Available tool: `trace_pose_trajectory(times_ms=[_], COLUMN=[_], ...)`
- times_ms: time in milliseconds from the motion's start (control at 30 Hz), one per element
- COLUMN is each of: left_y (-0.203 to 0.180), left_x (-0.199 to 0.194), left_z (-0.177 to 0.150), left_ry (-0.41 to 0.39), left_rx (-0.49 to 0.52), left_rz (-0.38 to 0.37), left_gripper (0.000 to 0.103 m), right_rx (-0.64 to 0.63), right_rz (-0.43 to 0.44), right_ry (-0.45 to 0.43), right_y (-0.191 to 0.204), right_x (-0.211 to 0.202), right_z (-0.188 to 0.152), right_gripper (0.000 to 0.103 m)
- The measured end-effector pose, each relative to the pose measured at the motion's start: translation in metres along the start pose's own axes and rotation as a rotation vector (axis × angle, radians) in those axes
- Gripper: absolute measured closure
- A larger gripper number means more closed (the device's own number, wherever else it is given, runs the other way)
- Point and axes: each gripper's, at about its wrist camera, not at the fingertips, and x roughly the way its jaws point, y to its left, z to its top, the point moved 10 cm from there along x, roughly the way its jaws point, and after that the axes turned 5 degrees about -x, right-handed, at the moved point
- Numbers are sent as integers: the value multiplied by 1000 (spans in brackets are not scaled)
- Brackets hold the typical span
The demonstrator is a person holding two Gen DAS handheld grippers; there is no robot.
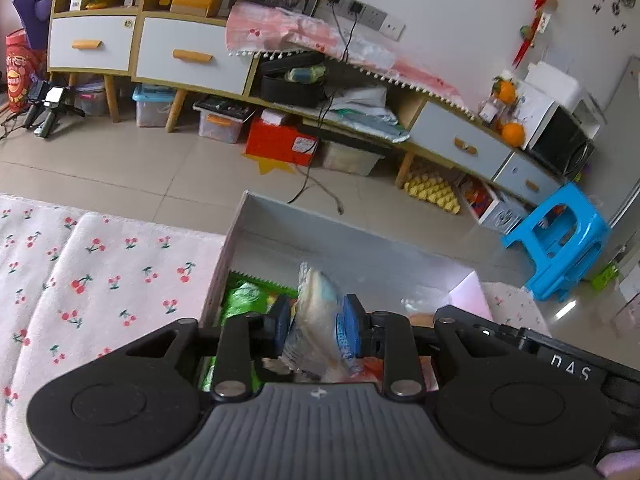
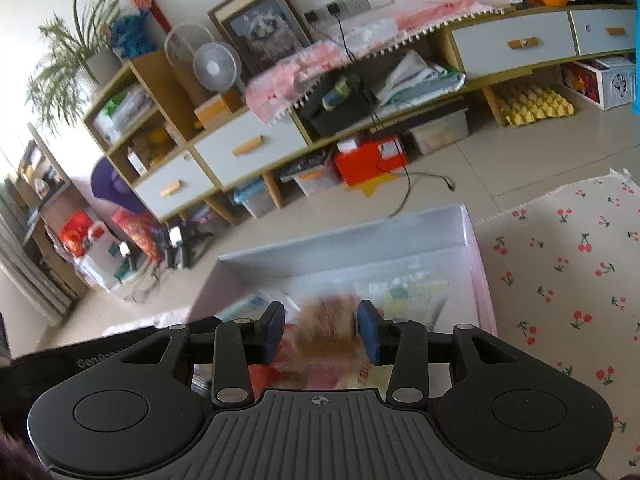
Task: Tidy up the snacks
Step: 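Place the white bread roll in the box with left tool while right places biscuit pack, then withdraw both tools from the box toward the remaining snacks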
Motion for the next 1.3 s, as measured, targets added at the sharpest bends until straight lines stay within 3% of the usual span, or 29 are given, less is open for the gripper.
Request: trace_pose_trajectory(times_ms=[233, 567, 733, 1300], left_y=[-5, -8, -6, -12], left_x=[-3, -40, -59, -113], left_z=[-6, -3, -9, -38], left_ry=[10, 4, 7, 19], left_rx=[39, 99, 98, 94], left_rz=[27, 73, 87, 51], left_gripper=[71, 43, 37, 29], right_rx=[-3, -41, -111, -193], right_rz=[-7, -47, -70, -85], right_ry=[6, 32, 49, 62], right_y=[-1, 6, 21, 54], right_x=[-3, -29, -49, -116], right_z=[3, -1, -3, -29], right_gripper=[56, 48, 42, 38])
